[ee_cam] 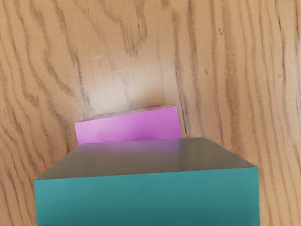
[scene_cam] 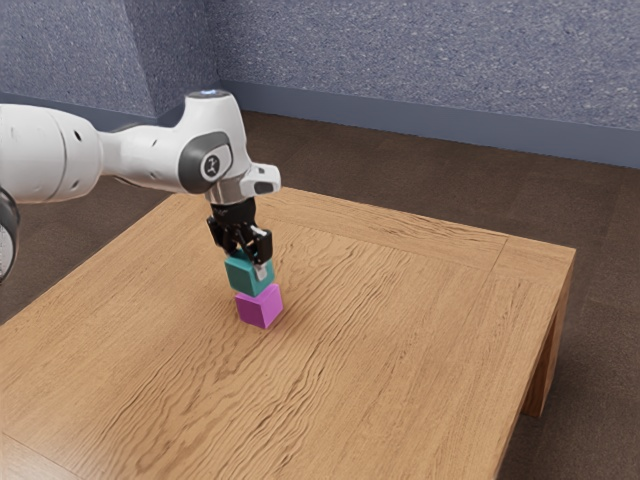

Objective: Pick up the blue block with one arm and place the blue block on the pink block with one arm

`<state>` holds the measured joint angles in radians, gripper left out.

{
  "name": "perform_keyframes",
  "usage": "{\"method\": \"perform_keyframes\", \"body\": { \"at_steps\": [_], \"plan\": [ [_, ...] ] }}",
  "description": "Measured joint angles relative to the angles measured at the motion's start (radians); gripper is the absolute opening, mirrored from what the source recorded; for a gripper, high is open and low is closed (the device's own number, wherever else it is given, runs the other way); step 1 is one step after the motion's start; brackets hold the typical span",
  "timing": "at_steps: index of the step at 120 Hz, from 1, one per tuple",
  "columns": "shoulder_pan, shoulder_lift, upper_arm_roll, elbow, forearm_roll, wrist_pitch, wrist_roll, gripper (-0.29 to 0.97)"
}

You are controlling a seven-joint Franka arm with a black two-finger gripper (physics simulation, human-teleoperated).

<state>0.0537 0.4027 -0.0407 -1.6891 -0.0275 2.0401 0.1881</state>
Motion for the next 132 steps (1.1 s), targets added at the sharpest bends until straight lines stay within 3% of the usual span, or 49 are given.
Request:
{"method": "perform_keyframes", "body": {
  "at_steps": [44, 85, 103, 119, 132],
  "plan": [
    [-0.005, 0.019, 0.001, 0.0, 0.0, 0.01, 0.017, 0.38],
    [-0.001, 0.011, 0.01, 0.001, -0.003, 0.011, 0.036, 0.61],
    [-0.009, -0.055, 0.01, -0.001, 0.0, 0.011, 0.042, 0.64],
    [-0.014, -0.181, 0.007, -0.034, 0.0, -0.02, 0.054, 0.66],
    [-0.018, -0.206, 0.006, -0.041, -0.001, -0.057, 0.061, 0.67]
  ]
}}
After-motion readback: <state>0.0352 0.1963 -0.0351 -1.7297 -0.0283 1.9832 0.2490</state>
